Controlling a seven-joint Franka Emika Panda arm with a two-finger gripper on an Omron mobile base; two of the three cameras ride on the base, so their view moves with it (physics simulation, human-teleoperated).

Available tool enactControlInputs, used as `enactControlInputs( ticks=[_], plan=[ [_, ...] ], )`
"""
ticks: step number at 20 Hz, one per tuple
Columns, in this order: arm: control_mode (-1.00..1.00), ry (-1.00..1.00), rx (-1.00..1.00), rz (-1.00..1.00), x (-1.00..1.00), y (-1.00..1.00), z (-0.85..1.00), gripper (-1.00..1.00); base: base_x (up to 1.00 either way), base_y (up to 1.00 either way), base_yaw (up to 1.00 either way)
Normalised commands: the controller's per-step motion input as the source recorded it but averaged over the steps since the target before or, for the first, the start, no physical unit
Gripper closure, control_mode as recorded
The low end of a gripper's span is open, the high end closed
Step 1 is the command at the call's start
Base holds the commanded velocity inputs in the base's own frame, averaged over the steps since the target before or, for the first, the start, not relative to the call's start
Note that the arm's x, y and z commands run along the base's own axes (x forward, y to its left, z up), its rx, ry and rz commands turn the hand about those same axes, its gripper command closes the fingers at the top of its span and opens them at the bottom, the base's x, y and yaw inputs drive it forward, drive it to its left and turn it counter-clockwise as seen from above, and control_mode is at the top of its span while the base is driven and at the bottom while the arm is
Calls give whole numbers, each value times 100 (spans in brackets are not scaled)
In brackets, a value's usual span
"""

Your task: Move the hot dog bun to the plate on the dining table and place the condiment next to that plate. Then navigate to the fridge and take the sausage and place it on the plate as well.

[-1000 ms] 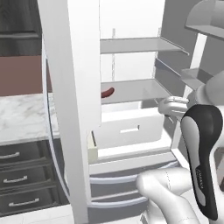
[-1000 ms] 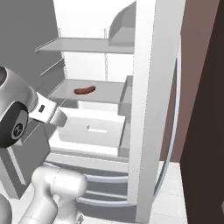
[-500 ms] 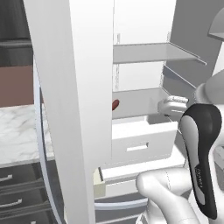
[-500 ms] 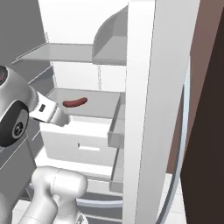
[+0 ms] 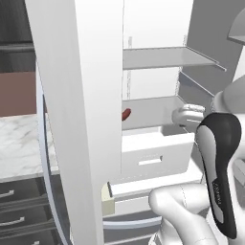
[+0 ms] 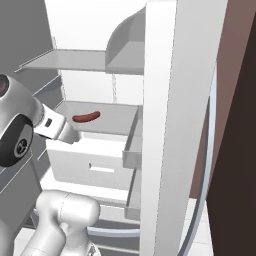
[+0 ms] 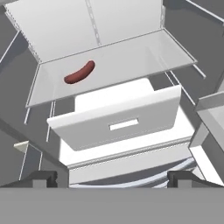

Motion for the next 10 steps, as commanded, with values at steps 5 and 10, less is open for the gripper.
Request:
enactControlInputs(
  ticks=[5,10],
  plan=[
    [-100,0,0,-7,74,15,0,-100,0,0,0],
    [-100,0,0,-11,74,34,-5,-100,0,0,0]
  ],
)
